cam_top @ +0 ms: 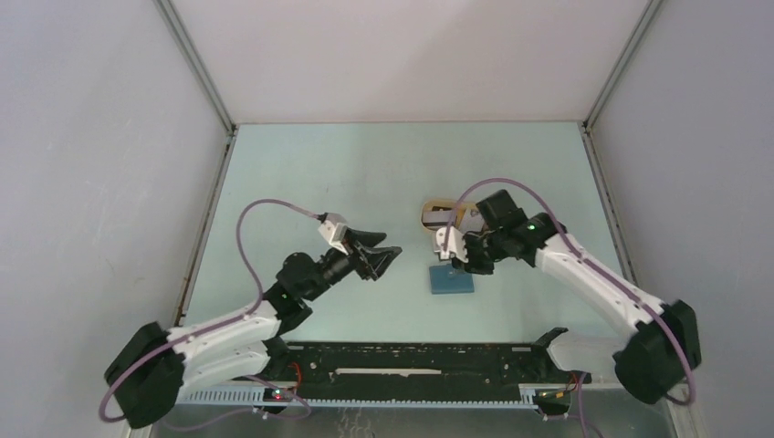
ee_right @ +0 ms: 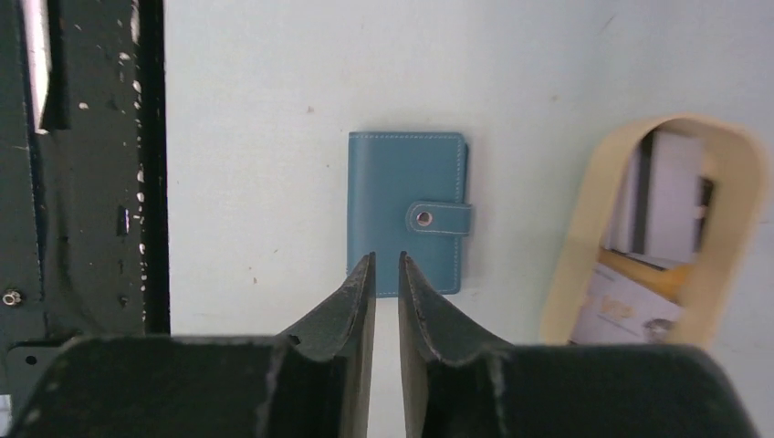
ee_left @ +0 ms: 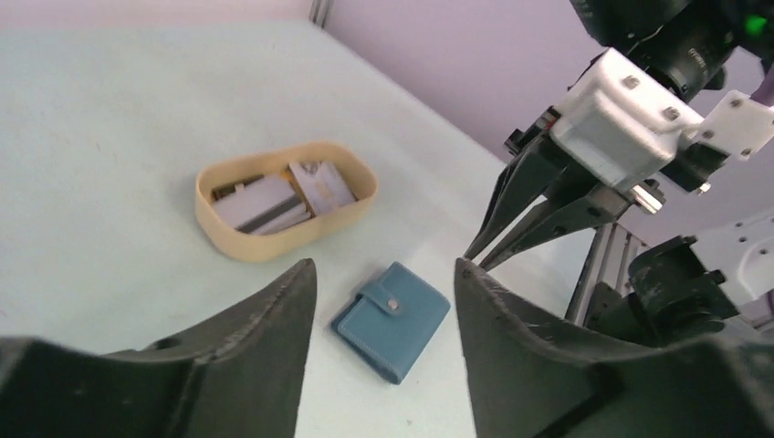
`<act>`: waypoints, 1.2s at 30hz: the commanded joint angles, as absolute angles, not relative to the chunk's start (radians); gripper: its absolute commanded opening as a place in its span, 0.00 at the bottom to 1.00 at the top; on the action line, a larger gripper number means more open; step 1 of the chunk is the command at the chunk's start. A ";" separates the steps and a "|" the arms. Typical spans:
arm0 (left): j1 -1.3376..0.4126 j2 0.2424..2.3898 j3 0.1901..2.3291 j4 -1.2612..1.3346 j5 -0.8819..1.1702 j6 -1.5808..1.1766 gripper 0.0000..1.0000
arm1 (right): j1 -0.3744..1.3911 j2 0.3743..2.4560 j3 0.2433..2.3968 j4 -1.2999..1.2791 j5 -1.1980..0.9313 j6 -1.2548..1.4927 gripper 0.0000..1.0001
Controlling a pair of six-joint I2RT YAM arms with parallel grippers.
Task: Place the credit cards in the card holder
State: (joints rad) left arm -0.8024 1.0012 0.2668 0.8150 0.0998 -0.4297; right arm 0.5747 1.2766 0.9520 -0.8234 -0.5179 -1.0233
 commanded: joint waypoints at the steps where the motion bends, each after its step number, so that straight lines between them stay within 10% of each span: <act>1: -0.800 0.793 0.239 0.675 0.078 -0.254 0.70 | 0.538 1.147 0.916 -0.863 -0.672 -1.136 0.27; 5: -0.799 0.598 0.166 0.646 -0.082 -0.249 1.00 | 0.506 1.206 0.907 -0.918 -0.627 -1.175 0.28; 36: -0.795 0.585 0.159 0.514 -0.181 -0.415 1.00 | 0.741 1.326 0.833 -0.598 -0.270 -1.004 0.26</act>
